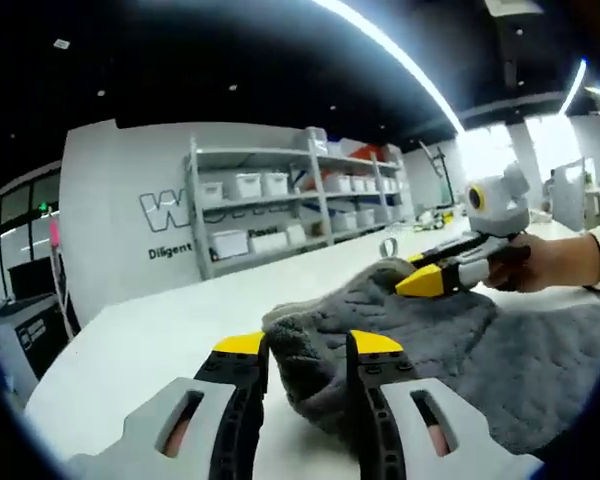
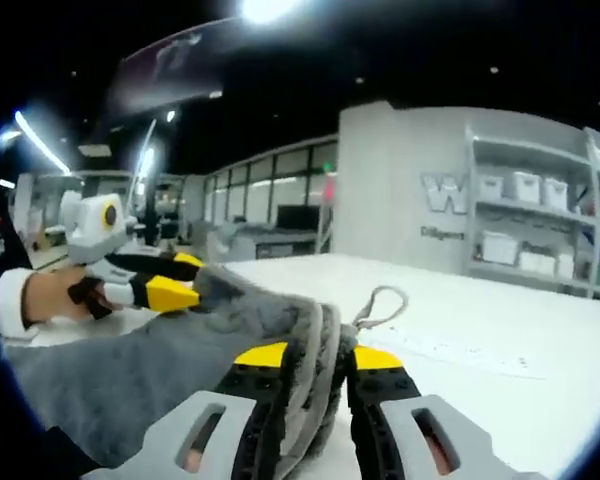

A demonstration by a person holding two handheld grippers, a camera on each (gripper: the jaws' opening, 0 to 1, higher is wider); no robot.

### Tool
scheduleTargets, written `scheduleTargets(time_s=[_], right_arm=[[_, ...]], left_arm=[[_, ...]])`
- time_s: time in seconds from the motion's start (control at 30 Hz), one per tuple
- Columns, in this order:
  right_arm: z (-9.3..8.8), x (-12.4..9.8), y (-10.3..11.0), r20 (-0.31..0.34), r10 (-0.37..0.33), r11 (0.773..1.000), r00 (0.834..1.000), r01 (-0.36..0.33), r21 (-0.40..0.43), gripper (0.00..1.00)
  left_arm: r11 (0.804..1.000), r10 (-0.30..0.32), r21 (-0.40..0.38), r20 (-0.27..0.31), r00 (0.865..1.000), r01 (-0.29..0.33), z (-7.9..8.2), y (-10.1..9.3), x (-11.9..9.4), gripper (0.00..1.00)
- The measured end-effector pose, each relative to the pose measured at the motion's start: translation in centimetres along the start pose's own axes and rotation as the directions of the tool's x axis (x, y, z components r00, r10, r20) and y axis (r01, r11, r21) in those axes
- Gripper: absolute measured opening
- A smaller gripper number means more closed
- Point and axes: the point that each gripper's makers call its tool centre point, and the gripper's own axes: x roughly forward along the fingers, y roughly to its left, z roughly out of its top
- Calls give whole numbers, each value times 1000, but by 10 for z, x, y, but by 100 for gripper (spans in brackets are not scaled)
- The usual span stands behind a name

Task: Open the folded towel by lifting each exposed corner and separating the folded layers until the towel lies flat within the target outline without major curled edges

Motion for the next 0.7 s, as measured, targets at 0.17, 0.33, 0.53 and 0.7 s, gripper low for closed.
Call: scheduleTargets(time_s=[0.17,0.33,0.53,0.7], right_arm=[[-3,-2,-8,-17,-55,993,998,53,-104,20],[4,-8,-12,12,-78,987,997,79,-137,21],[9,-13,-13,40,-64,990,997,69,-123,15],[3,-15,-5,21,-24,995,999,26,-101,9]], left_arm=[[1000,6,20,-13,1000,-5,-2,0,-2,34],[1000,19,9,-1,1000,-19,4,4,-8,35],[1000,11,20,-1,1000,-11,5,1,-10,31],[998,-47,43,-53,997,49,-4,-14,-12,23]])
